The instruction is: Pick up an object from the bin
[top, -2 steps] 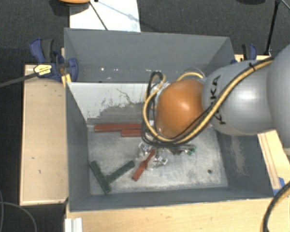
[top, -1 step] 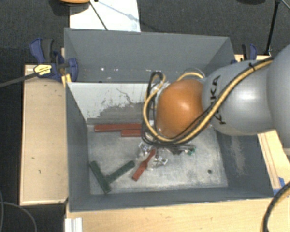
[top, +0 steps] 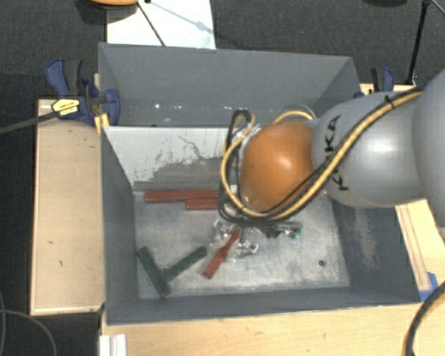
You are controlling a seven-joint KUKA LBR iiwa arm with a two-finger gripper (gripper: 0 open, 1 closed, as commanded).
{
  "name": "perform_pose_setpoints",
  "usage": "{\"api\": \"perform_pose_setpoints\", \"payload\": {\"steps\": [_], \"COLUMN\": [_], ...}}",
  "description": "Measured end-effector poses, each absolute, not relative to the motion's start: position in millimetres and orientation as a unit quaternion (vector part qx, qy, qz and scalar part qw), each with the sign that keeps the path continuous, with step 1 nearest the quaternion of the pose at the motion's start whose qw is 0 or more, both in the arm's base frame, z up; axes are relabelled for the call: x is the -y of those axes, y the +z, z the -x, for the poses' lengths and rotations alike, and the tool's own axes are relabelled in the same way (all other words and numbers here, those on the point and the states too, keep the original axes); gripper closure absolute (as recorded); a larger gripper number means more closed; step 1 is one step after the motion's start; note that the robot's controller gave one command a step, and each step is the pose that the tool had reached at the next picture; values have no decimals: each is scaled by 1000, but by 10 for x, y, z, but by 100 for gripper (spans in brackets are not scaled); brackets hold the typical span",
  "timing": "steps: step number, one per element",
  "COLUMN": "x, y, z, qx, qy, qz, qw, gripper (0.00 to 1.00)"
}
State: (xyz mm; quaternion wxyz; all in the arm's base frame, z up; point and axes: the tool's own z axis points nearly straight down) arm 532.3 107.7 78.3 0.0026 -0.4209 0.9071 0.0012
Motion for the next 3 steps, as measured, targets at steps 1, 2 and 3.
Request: {"api": "perform_pose_setpoints", "payload": {"steps": [1, 2, 3], "x": [-1071, -1073, -1072], "y": [975, 1133, 1241], "z": [-5303, -5325, -5328], "qx": [-907, -907, -908], "qy": [2, 1, 0], "qz": [420, 420, 420], "qw": [-2, 1, 2], "gripper": [100, 100, 100]}}
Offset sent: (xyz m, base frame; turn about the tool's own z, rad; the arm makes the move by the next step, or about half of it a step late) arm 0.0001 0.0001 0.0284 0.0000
